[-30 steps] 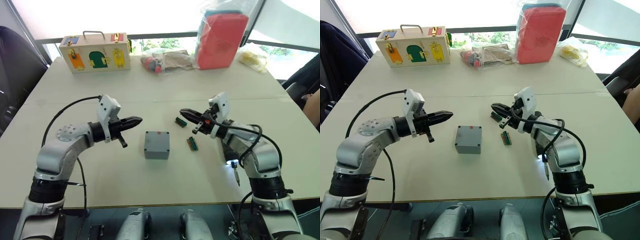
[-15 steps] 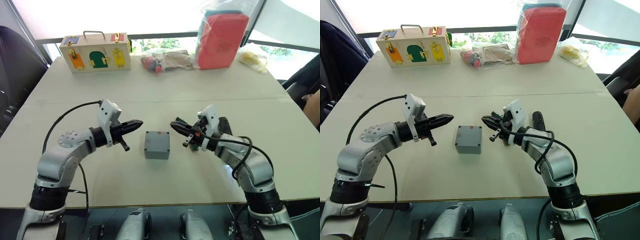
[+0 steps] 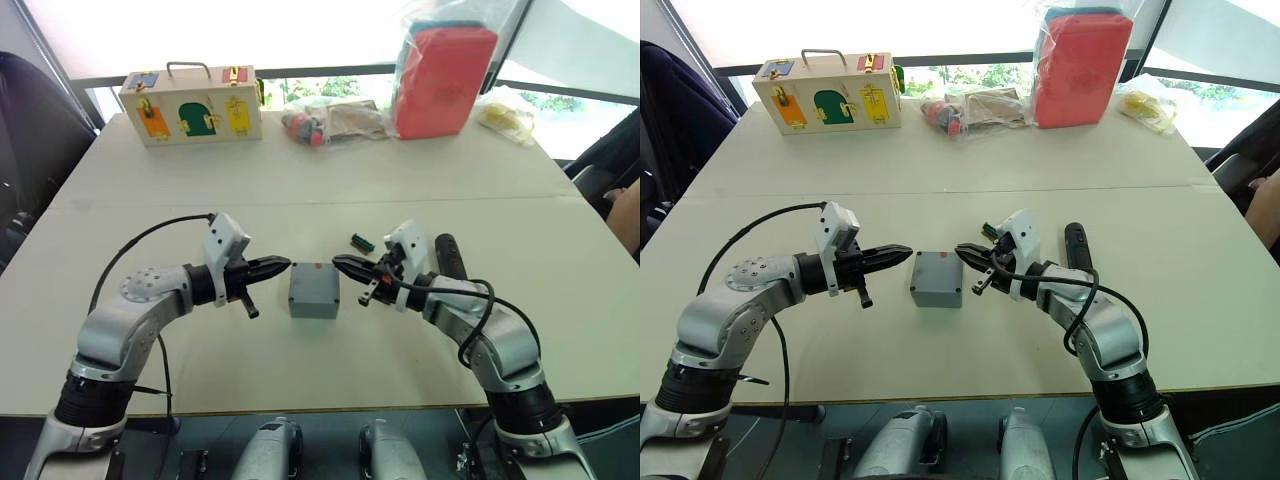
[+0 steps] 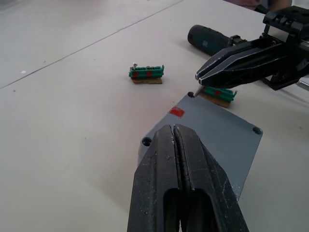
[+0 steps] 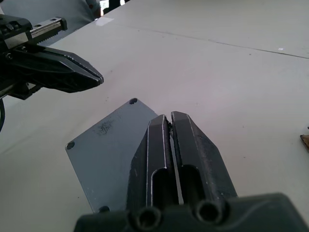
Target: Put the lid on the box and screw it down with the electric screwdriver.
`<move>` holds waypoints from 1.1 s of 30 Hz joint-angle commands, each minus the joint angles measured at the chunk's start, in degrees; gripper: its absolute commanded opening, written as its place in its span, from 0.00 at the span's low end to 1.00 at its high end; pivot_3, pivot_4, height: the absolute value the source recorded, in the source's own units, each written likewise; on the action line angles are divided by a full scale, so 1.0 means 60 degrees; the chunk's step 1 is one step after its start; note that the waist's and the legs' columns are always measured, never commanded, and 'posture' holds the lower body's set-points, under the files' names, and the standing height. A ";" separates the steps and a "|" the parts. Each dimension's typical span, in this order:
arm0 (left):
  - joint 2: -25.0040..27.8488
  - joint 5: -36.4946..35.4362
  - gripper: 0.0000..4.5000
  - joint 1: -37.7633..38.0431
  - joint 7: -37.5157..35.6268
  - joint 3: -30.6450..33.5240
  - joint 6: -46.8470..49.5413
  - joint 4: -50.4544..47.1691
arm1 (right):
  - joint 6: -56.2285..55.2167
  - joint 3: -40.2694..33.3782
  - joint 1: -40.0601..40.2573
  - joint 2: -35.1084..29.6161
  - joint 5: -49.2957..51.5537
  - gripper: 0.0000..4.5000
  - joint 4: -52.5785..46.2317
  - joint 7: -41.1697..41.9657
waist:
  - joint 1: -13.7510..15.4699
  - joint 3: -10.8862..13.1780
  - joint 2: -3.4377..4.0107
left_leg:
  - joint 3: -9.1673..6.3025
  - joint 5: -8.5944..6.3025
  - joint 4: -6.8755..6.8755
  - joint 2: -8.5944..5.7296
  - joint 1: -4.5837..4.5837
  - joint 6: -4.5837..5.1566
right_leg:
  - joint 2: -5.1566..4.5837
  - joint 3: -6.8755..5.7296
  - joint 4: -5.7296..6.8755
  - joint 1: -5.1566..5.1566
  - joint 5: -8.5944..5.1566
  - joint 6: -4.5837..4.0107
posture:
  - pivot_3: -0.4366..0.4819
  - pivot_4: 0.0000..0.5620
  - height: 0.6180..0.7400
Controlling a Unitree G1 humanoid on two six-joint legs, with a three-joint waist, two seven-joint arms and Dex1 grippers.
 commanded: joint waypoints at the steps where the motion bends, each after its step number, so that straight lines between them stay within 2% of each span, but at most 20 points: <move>1: 0.0027 0.0002 0.00 -0.0004 -0.0046 -0.0014 -0.0168 -0.0243 | -0.0284 0.0025 0.0013 -0.0155 -0.0140 0.01 -0.0015 0.0083 | 0.0001 0.0000 0.0000 | 0.0000 0.0000 0.0000 0.0000 0.0000 0.0000 | 0.0000 0.0000 0.0000 0.0001 0.0000 0.0000 | 0.48 0.27 1.00; 8: 0.0066 -0.0142 0.00 -0.0046 0.0105 0.0017 0.0075 -0.0511 | -0.0415 0.0171 -0.0063 -0.0014 -0.0260 0.01 0.0215 0.0073 | -0.0001 0.0000 0.0000 | 0.0000 0.0000 0.0000 0.0000 0.0000 0.0000 | 0.0000 0.0000 0.0000 0.0001 0.0000 0.0000 | 0.48 0.27 1.00; 20: 0.0022 0.0077 0.00 0.0019 -0.0124 -0.0069 -0.0420 0.0006 | -0.0499 0.0223 -0.0338 0.0109 -0.0306 0.01 0.0493 0.0090 | -0.0002 0.0000 0.0000 | 0.0000 0.0000 0.0000 0.0000 0.0001 0.0000 | 0.0001 -0.0001 0.0000 0.0001 0.0000 0.0000 | 0.48 0.27 1.00; 23: 0.0029 0.0063 0.00 0.0132 -0.0138 -0.0096 -0.0480 -0.0070 | -0.0507 0.0245 -0.0336 0.0087 -0.0312 0.18 0.0501 0.0109 | -0.0003 0.0000 0.0000 | 0.0000 0.0000 0.0000 0.0000 0.0001 0.0000 | 0.0001 -0.0001 0.0000 0.0000 0.0000 0.0000 | 0.48 0.27 1.00; 28: -0.0007 0.0017 0.00 0.0226 -0.0184 -0.0132 -0.0570 -0.0175 | -0.0460 0.0070 -0.0585 0.0038 -0.0314 0.65 0.0514 0.0006 | 0.0000 0.0000 0.0000 | 0.0000 0.0000 0.0000 0.0000 0.0000 0.0000 | 0.0001 -0.0001 0.0000 0.0000 0.0000 0.0000 | 0.48 0.27 1.00; 33: -0.0153 -0.0027 0.00 0.0098 -0.0337 -0.0227 -0.0765 -0.0055 | 0.0039 -0.0616 -0.0665 -0.0407 0.0234 0.65 -0.0072 0.0127 | 0.0025 0.0000 0.0000 | 0.0000 0.0000 0.0000 0.0000 0.0000 0.0000 | 0.0000 -0.0001 -0.0001 0.0001 0.0000 0.0000 | 0.48 0.27 1.00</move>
